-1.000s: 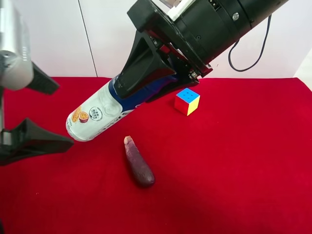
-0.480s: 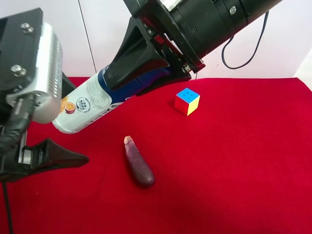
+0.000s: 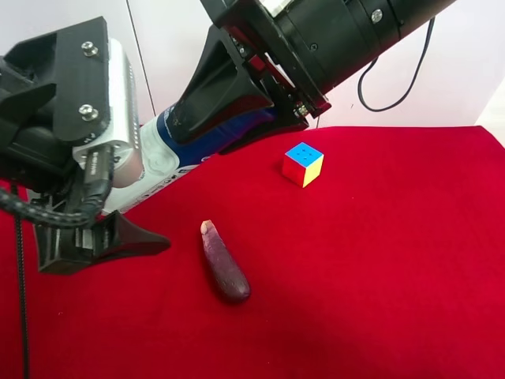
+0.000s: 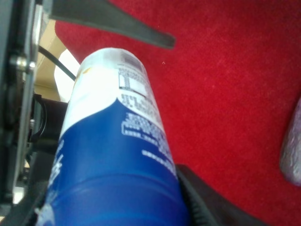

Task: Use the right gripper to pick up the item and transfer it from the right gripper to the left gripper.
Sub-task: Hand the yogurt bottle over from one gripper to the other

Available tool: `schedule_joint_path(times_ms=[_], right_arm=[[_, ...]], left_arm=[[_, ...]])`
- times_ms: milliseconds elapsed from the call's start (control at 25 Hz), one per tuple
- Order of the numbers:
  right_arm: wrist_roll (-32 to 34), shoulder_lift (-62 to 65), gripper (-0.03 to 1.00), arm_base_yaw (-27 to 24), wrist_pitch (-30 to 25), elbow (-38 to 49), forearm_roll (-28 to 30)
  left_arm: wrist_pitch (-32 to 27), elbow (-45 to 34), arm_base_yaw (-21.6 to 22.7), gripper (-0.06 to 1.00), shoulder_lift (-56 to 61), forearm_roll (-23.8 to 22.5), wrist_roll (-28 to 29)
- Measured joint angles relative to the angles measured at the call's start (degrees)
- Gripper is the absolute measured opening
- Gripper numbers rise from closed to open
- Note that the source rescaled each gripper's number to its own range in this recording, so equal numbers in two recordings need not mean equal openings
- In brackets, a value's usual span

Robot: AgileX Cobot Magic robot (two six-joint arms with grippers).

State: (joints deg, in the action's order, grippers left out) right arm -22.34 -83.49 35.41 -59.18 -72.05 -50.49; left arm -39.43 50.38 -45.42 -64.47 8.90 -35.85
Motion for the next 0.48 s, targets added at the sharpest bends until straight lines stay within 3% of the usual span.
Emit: schedule_joint_path(times_ms=[200, 280, 360, 400, 440, 480], right_arm=[[-0.02, 0.00, 0.01, 0.00, 0.04, 0.00, -0.42], [-0.02, 0.00, 0.01, 0.00, 0.04, 0.00, -0.46], [-0.15, 0.00, 0.01, 0.00, 0.04, 0.00, -0.46], [-0.15, 0.00, 0.01, 0.00, 0.04, 0.00, -0.46], [-0.15, 0.00, 0.01, 0.00, -0.26, 0.00, -0.54], [-0.15, 0.00, 0.01, 0.00, -0.32, 0.00, -0.52]], left_arm=[[0.70, 0.00, 0.00, 0.98, -0.06, 0.00, 0.00], [0.70, 0.00, 0.00, 0.87, -0.06, 0.00, 0.00], [0.70, 0.00, 0.00, 0.61, -0.06, 0.00, 0.00], [0.70, 0.00, 0.00, 0.38, -0.06, 0.00, 0.00], [0.90, 0.00, 0.00, 0.09, -0.06, -0.35, -0.05], [0.87, 0.00, 0.00, 0.00, -0.06, -0.34, -0.17]])
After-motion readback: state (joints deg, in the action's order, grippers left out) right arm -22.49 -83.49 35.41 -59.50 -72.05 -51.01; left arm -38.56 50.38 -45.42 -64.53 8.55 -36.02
